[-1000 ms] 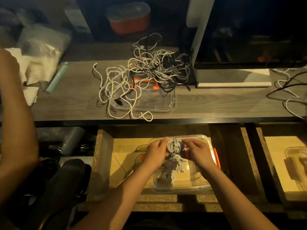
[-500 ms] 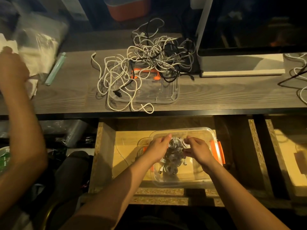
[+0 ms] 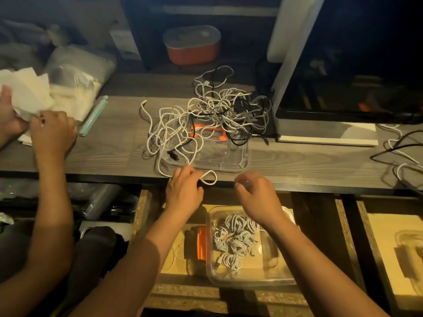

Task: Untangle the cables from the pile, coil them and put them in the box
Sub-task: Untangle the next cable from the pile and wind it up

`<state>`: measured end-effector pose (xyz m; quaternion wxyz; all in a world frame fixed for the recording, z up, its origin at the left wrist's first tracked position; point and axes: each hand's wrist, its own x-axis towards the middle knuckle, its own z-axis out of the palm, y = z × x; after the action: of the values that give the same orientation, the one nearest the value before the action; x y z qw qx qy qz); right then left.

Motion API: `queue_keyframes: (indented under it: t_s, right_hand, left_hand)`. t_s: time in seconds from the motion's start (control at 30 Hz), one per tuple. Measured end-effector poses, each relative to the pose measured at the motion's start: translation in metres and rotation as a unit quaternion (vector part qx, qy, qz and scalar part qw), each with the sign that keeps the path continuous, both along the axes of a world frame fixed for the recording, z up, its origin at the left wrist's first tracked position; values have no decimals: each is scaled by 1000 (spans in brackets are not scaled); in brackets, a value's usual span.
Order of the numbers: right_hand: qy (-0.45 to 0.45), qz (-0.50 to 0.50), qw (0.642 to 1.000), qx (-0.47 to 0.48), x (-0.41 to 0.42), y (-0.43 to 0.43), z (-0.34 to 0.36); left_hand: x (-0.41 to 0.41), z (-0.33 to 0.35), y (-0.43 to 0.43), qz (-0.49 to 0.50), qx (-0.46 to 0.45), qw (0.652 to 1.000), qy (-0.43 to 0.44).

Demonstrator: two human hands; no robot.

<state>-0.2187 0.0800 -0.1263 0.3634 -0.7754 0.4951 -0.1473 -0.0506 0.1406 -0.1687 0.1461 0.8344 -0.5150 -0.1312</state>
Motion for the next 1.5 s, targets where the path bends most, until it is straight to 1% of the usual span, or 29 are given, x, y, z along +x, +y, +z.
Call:
queue_keyframes:
  t_s: [0.03, 0.07, 0.17, 0.27, 0.33, 0.4, 0.5, 0.63, 0.7, 0.73, 0.77, 0.83, 0.87, 0.9, 0.93, 0.97, 1.0, 1.03, 1.07, 1.1, 1.13, 1.2, 1.23, 1.27, 1.3, 1.37, 1.4, 1.43, 1.5]
  right_hand:
    - [4, 13, 1000, 0, 4, 1, -1]
    - [6, 22, 1000, -1, 7, 2, -2]
    - [1, 53, 999, -8, 18, 4, -7]
    - [20, 115, 993, -14, 24, 3, -12]
    - [9, 109, 994, -15, 25, 2, -15]
    - [-36, 68, 997, 12, 25, -2, -14]
    - [-80, 51, 994, 62, 23, -10, -6]
    - [-83, 66, 993, 48, 23, -13, 0]
    - [-143, 32, 987, 73, 25, -11, 2]
    - [-195, -5, 976, 97, 26, -9, 4]
    - [-256, -55, 956, 134, 29, -8, 7]
    - [-369, -146, 891, 219, 34, -8, 14]
    - [-403, -180, 862, 249, 36, -10, 19]
    - [-417, -207, 845, 264, 36, -12, 24]
    - [-412, -226, 842, 266, 33, -15, 28]
    - [-389, -236, 854, 252, 30, -17, 31]
    - [-346, -229, 882, 223, 25, -21, 34]
    - [-285, -200, 919, 186, 19, -23, 35]
    - [-208, -155, 954, 153, 16, -26, 36]
    - [-118, -103, 979, 131, 12, -29, 35]
    - [-22, -48, 991, 124, 11, -31, 34]
    - [155, 50, 983, 88, 11, -32, 30]
    - [198, 80, 975, 68, 12, -32, 26]
    - [184, 91, 977, 62, 11, -31, 24]
    - [126, 83, 986, 68, 10, -30, 23]
    - [-53, 14, 995, 78, 5, -29, 26]
    - [-139, -33, 986, 85, 3, -29, 30]
    - [-214, -87, 968, 102, 1, -29, 35]
    - [-336, -168, 909, 180, 1, -30, 42]
  left_hand:
    - [8, -6, 1, -3, 13, 1000, 9]
    - [13, -10, 2, -14, 3, 1000, 20]
    - [16, -13, 4, -58, -93, 993, 53]
    - [8, -9, 2, -93, -188, 976, 65]
    - [4, -5, -2, -117, -226, 964, 79]
    - [3, -5, -6, -132, -250, 955, 86]
    - [5, -4, -12, -119, -249, 954, 114]
    - [7, -7, -22, -126, -183, 965, 137]
    - [6, -10, -29, -130, -168, 970, 117]
    - [4, -11, -33, -126, -158, 974, 99]
    - [2, -12, -36, -119, -143, 979, 85]
    - [-3, -12, -42, -112, -129, 982, 75]
    - [-6, -11, -45, -116, -136, 981, 75]
    - [-8, -11, -48, -117, -141, 980, 77]
    - [-9, -10, -52, -106, -137, 982, 82]
    - [-8, -9, -55, -77, -125, 985, 91]
    - [-4, -9, -59, -39, -108, 988, 99]
    - [0, -9, -63, -9, -95, 991, 92]
    - [4, -9, -67, -3, -82, 995, 63]
    - [6, -8, -71, -21, -72, 997, 23]
    - [6, -4, -75, -47, -68, 996, -9]
    - [0, 7, -82, -85, -85, 992, -40]
    - [-5, 12, -85, -87, -96, 991, -45]
    - [-8, 17, -86, -80, -104, 990, -48]
    - [-10, 20, -87, -68, -106, 991, -49]
    - [-11, 20, -87, -51, -96, 993, -47]
    - [-11, 18, -87, -45, -86, 994, -42]
    - [-11, 17, -85, -39, -80, 995, -36]
    - [-14, 15, -82, -33, -81, 996, -20]
